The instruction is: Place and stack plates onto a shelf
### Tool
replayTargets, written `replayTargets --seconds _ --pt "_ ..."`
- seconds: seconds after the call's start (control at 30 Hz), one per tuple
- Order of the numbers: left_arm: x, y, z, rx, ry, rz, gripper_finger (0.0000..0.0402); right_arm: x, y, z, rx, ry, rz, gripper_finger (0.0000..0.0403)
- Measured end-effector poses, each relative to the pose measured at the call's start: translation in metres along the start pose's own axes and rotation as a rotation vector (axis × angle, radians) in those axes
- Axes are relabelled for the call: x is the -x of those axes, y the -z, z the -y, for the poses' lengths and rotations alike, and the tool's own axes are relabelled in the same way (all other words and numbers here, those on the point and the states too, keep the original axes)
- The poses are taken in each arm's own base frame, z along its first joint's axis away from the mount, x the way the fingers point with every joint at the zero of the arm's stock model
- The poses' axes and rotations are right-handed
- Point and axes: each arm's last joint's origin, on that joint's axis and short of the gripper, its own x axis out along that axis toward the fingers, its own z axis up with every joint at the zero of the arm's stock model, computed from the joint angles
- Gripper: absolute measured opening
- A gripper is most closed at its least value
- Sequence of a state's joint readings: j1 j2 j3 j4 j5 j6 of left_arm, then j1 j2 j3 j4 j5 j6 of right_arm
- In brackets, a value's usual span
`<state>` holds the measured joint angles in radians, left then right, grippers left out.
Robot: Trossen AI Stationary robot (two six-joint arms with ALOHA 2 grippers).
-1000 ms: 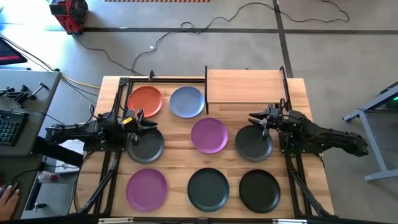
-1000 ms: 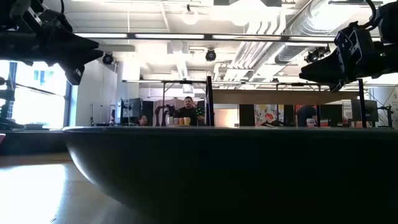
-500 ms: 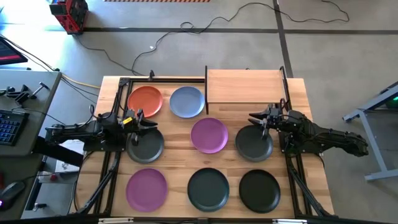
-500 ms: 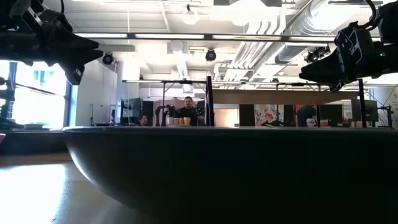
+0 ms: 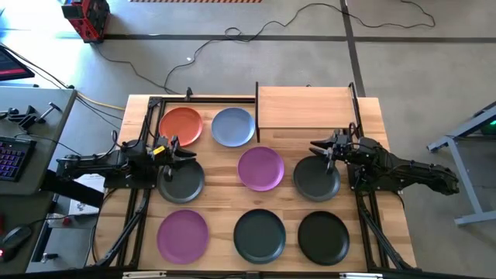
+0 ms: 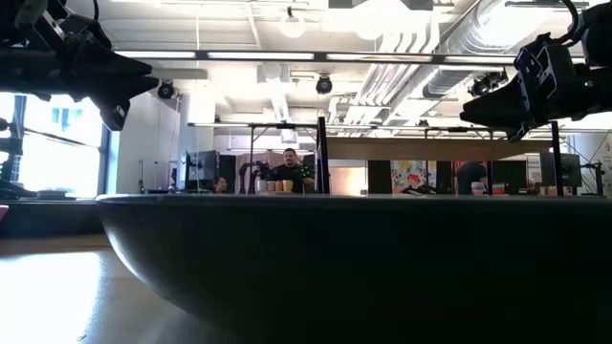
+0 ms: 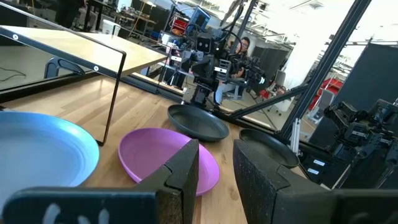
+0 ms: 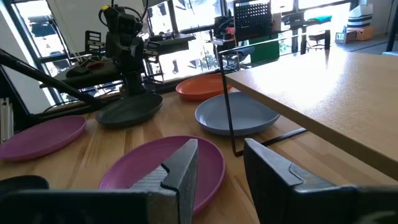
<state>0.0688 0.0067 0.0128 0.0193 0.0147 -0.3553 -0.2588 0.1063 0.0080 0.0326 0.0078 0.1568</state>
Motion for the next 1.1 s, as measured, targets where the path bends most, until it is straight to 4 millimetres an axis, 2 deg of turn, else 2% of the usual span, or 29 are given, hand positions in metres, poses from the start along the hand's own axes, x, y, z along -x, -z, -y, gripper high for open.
replayTargets --seconds 0.7,0.87,1.1 --pt "0.0 -0.0006 0.0003 0.0 0.003 0.007 0.0088 0.0 0.0001 0.0 0.0 0.0 0.0 0.0118" --pt "0.0001 -0.0012 -0.0019 0.0 -0.069 0.031 0.0088 0.0 -0.0001 0.0 0.0 0.0 0.0 0.0118" --pt "0.0001 -0.0013 -0.002 0.017 -0.072 0.033 0.0088 0.0 -0.0001 0.0 0.0 0.0 0.0 0.0118"
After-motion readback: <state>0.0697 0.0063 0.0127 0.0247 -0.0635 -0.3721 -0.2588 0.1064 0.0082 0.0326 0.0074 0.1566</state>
